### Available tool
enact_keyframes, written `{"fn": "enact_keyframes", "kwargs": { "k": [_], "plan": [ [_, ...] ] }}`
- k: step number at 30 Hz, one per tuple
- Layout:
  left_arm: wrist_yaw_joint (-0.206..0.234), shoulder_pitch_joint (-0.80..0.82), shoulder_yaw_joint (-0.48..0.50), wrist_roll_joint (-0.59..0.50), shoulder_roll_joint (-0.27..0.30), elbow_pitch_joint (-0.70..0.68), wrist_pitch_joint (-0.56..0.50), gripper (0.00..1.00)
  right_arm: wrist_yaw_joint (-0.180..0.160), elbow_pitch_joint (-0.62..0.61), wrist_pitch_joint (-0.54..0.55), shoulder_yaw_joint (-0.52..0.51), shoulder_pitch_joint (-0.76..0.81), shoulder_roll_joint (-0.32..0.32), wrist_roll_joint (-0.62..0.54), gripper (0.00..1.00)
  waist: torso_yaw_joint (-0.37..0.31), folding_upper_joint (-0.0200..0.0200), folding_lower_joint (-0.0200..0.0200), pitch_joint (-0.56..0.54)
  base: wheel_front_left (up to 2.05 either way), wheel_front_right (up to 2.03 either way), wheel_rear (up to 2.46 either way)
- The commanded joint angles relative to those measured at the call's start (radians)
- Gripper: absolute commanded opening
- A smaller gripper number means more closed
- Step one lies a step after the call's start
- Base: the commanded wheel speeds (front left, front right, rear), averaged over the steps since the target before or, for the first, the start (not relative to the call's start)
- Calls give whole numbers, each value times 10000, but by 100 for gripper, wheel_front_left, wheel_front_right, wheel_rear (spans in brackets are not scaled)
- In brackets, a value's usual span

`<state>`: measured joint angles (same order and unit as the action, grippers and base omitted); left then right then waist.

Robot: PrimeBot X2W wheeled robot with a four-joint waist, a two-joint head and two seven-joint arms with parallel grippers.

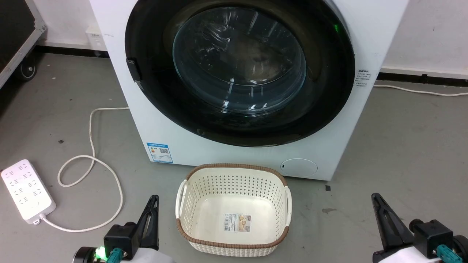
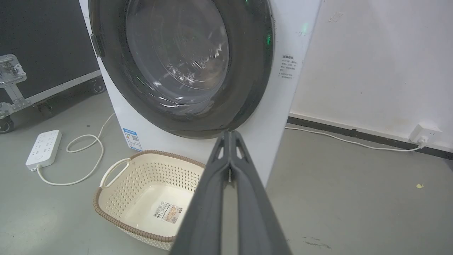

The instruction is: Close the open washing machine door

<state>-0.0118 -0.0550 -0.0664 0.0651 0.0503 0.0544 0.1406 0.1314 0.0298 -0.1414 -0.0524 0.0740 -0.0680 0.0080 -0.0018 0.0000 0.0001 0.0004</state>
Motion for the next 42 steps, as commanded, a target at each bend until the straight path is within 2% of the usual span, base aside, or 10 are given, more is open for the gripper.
{"fn": "enact_keyframes", "kwargs": {
  "k": [1, 42],
  "plan": [
    [25, 168, 58, -53, 3, -60, -65, 0, -3, -65, 69, 38, -159, 49, -38, 0, 1, 0, 0, 0, 0, 0, 0],
    [86, 418, 456, -445, 0, -377, -944, 0, -6, -218, 951, 357, -540, 133, -65, 0, 12, 0, -1, -2, 0, 0, 0]
  ]
}}
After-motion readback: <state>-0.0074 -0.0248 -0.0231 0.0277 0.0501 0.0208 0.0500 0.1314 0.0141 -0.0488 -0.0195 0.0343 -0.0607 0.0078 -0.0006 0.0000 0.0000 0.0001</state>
